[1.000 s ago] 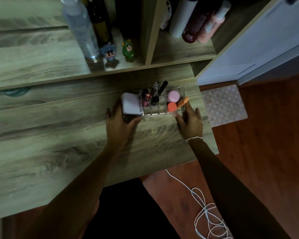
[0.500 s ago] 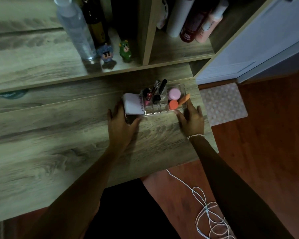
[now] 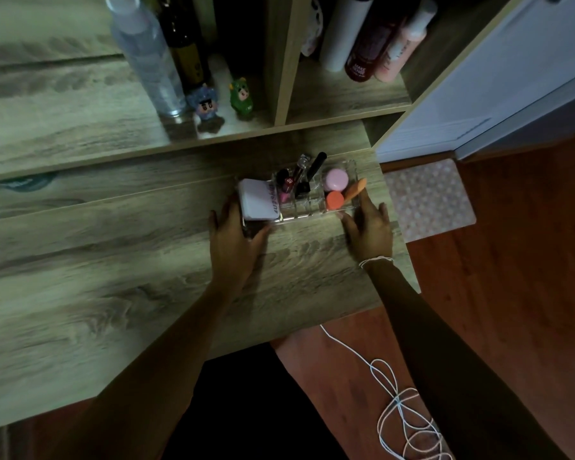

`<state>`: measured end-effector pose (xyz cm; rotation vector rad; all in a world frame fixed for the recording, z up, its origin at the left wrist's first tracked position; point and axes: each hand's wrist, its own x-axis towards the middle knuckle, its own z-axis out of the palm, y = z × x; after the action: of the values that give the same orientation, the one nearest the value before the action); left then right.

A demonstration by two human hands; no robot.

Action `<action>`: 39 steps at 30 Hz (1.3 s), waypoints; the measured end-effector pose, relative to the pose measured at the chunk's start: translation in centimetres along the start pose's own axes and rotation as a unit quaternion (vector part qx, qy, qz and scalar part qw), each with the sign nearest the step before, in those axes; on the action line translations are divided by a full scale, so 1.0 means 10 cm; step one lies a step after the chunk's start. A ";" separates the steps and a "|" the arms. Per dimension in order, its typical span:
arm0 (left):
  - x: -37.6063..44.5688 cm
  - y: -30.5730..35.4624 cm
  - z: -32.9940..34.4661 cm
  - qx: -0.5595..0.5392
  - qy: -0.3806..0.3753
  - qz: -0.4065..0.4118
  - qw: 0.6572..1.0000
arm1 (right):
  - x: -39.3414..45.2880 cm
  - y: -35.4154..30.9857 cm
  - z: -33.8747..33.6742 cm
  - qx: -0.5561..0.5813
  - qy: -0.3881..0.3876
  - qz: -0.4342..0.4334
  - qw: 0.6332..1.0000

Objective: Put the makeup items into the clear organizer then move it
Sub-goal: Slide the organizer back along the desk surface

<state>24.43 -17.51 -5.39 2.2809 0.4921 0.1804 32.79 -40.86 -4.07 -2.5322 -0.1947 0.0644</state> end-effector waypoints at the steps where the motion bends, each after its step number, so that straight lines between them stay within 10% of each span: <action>1: 0.00 0.00 0.00 -0.002 -0.001 0.000 1.000 | 0.00 0.00 0.00 -0.001 -0.001 0.001 1.000; 39: -0.33 -0.08 -0.08 0.061 -0.062 -0.018 0.996 | -0.41 -0.17 0.14 0.005 0.017 0.100 0.995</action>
<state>20.99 -17.76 -5.37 2.3828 0.4901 -0.0088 28.42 -39.28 -4.22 -2.5325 0.0736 0.0999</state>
